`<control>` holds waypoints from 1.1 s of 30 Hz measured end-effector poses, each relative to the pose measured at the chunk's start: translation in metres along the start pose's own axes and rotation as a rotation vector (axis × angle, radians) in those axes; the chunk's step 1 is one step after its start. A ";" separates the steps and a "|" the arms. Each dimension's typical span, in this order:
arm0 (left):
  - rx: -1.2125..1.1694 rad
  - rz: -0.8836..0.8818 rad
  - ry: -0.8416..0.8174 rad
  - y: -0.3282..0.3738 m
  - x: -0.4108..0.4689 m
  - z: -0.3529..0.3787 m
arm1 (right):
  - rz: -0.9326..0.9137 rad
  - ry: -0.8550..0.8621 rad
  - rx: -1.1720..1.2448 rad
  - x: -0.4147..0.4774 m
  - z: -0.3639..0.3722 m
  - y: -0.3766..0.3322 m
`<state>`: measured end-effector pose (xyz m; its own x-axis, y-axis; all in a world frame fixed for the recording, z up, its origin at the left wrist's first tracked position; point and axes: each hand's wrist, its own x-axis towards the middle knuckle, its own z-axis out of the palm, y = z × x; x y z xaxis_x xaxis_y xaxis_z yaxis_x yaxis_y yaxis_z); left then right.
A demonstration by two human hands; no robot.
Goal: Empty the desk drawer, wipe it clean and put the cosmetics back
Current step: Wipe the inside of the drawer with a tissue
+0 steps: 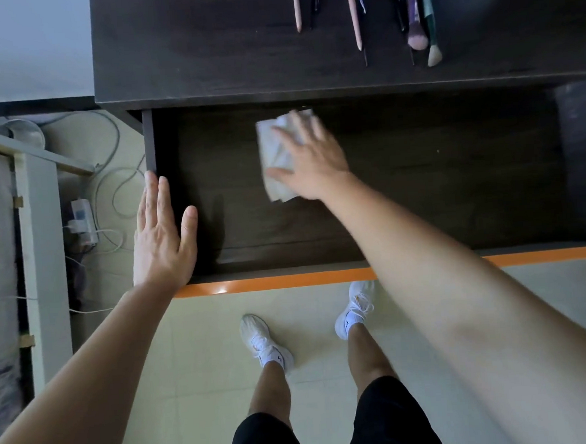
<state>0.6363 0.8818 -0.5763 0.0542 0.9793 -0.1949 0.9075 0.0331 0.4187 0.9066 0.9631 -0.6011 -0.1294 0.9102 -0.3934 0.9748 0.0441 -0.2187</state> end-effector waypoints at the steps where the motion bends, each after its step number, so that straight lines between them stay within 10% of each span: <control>1: -0.004 0.002 0.003 0.000 0.000 0.000 | 0.053 0.005 -0.008 -0.001 -0.005 0.017; 15: 0.065 -0.035 -0.027 0.004 0.007 0.000 | -0.104 -0.112 -0.066 0.000 0.002 -0.016; 28: 0.260 0.097 -0.166 0.107 0.010 0.064 | 0.575 -0.186 0.024 -0.152 0.009 0.232; 33: 0.270 0.052 -0.265 0.155 0.015 0.101 | 0.417 -0.088 0.020 -0.091 0.003 0.183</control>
<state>0.8203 0.8815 -0.6042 0.1773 0.8913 -0.4172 0.9758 -0.1042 0.1921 1.0966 0.8871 -0.6084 0.2591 0.8095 -0.5268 0.9434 -0.3291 -0.0417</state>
